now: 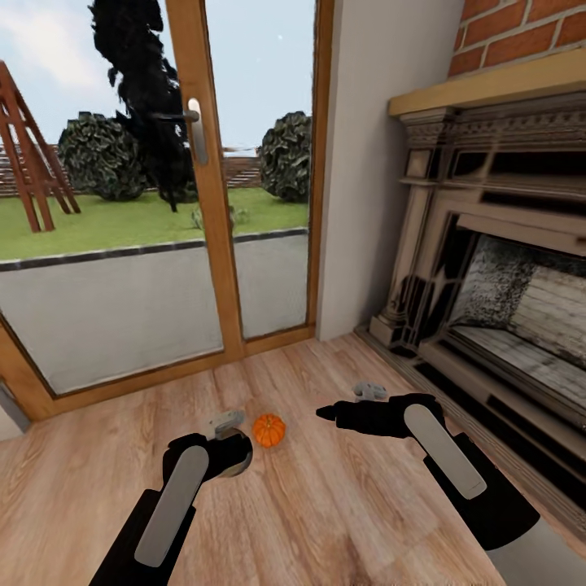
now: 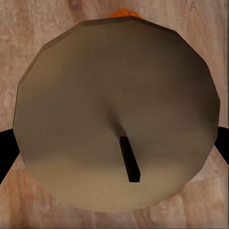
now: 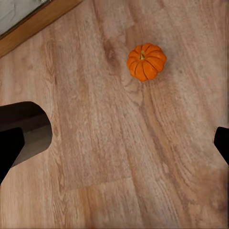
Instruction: Place each of the two pumpkins and all three candles from the living room inside a cabinet in the living room (use any cabinet), then make sure every cabinet is closed, and position the cauldron so it is next to a table in the living room.
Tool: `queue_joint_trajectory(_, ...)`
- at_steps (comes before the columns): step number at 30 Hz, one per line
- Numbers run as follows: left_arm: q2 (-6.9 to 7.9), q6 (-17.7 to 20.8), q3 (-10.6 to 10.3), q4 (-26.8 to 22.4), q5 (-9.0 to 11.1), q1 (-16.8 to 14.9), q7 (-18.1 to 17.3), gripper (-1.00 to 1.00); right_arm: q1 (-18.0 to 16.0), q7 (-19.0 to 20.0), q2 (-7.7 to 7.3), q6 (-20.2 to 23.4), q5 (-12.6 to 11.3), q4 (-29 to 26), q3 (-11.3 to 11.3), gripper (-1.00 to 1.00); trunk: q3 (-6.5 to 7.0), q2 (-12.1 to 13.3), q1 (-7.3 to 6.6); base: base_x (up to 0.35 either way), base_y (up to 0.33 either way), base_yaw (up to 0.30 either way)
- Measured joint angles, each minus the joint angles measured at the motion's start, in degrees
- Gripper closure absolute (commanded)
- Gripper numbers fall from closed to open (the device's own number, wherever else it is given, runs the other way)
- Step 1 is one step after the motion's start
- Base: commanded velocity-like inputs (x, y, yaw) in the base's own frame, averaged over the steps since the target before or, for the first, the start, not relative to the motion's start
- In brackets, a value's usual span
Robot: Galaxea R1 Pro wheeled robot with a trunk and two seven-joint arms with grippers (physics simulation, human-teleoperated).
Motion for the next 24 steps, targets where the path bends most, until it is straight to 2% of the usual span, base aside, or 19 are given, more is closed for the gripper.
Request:
queue_joint_trajectory(6,0.00,-0.02,0.00,0.02,-0.07,0.00,0.00,1.00,0.00,0.00,-0.03,-0.02,0.02,0.39,-0.17,-1.00,0.60,2.41,-1.32,0.000,0.000,-0.176)
queue_joint_trajectory(11,0.07,0.05,0.27,0.02,-0.16,-0.01,0.00,1.00,0.00,0.00,0.11,-0.03,-0.02,1.09,-3.31,-1.00,1.11,4.41,-2.42,0.000,0.000,-0.176)
queue_joint_trajectory(13,0.08,0.04,0.37,0.03,-0.17,0.00,-0.01,1.00,0.00,0.00,0.13,0.00,-0.07,1.12,-3.85,-1.00,1.31,5.21,-2.86,0.000,0.000,-0.176)
queue_joint_trajectory(24,0.13,0.06,0.44,0.03,-0.16,0.00,0.06,1.00,0.00,0.00,-0.04,-0.03,0.00,1.17,-4.26,-1.00,2.42,9.63,-5.27,0.000,0.000,-0.176)
